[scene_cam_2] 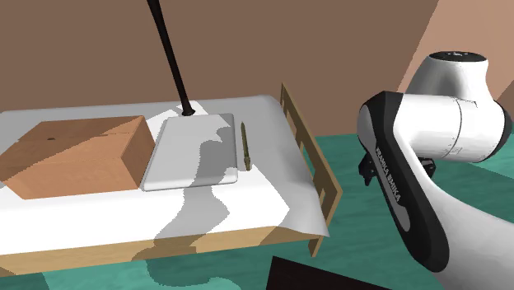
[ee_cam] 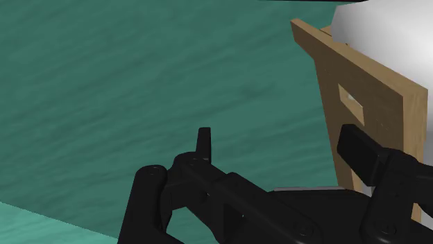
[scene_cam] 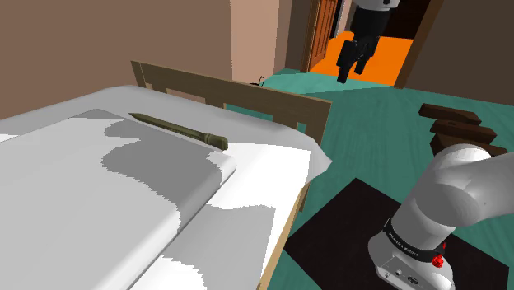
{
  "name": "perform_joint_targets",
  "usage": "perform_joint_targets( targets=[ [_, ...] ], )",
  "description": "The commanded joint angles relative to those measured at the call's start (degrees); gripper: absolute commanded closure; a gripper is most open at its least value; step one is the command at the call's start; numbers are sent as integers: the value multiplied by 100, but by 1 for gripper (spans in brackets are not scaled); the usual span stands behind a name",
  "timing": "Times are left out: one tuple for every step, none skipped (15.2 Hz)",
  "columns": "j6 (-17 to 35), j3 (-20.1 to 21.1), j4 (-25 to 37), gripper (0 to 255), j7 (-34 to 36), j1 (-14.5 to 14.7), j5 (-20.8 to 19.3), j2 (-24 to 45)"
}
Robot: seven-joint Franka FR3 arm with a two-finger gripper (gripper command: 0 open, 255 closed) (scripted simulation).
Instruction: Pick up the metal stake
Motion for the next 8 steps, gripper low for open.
perform_joint_targets(
  targets=[
    [0, 0, 0, 0, 0, 0, 0, 0],
    [-22, 100, 65, 0, 66, 59, 84, 103],
    [-44, 198, 134, 0, 131, 118, 167, 210],
    [-65, 296, 208, 0, 196, 175, 248, 319],
    [-86, 393, 286, 0, 260, 231, 328, 432],
    [-107, 488, 368, 0, 325, 285, 405, 548],
    [-127, 583, 454, 0, 389, 339, 481, 666],
    [-147, 678, 544, 0, 453, 390, 555, 788]
  ],
)
